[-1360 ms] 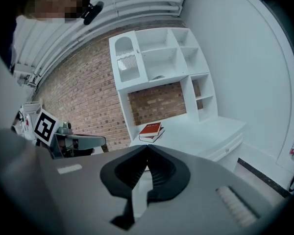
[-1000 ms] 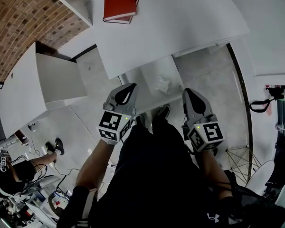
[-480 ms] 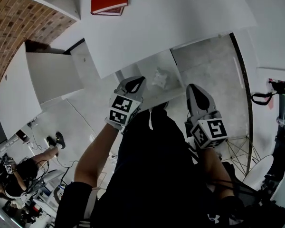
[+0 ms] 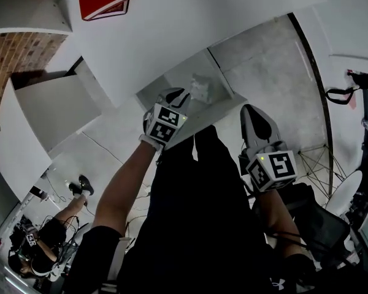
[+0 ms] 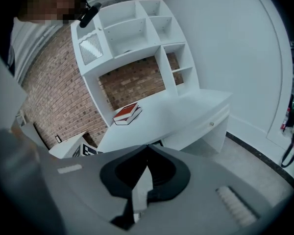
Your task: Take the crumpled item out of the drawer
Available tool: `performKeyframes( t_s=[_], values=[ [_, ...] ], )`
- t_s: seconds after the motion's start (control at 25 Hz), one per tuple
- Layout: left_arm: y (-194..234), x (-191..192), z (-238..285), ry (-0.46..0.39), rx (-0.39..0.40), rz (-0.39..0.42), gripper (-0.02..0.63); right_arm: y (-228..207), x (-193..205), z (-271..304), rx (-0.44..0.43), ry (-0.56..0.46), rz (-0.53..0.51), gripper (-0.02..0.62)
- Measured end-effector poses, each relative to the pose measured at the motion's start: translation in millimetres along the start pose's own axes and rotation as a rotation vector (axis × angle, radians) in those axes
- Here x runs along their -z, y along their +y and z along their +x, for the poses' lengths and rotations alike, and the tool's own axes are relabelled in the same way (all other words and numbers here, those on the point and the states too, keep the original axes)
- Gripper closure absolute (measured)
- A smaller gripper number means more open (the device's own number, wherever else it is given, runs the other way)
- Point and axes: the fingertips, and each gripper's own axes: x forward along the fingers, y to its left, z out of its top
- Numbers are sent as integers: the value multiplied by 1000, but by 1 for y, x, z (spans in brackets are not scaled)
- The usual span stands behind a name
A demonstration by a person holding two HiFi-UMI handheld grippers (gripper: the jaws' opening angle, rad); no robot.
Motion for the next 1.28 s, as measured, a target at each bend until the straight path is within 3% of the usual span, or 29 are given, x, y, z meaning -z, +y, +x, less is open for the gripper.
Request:
performKeyframes(
  t_s=[0.32,0.52,0.84,1.08,1.2,1.28],
  values=[
    [-8,26,52,115,74,215,500,-15,20,0,57,18,68,592],
    [-21,45,87,178,127,282,500,-14,38,2,63,47,88,592],
    [-24,83,129,282,121,284,500,-20,57,0,93,86,120,592],
    [-24,90,143,320,107,284,503,-28,64,-4,101,99,126,592],
    [-25,88,142,320,99,280,589,-28,63,-3,101,93,130,592],
    [-25,87,140,318,94,277,600,-27,61,-1,96,92,127,592]
  ],
)
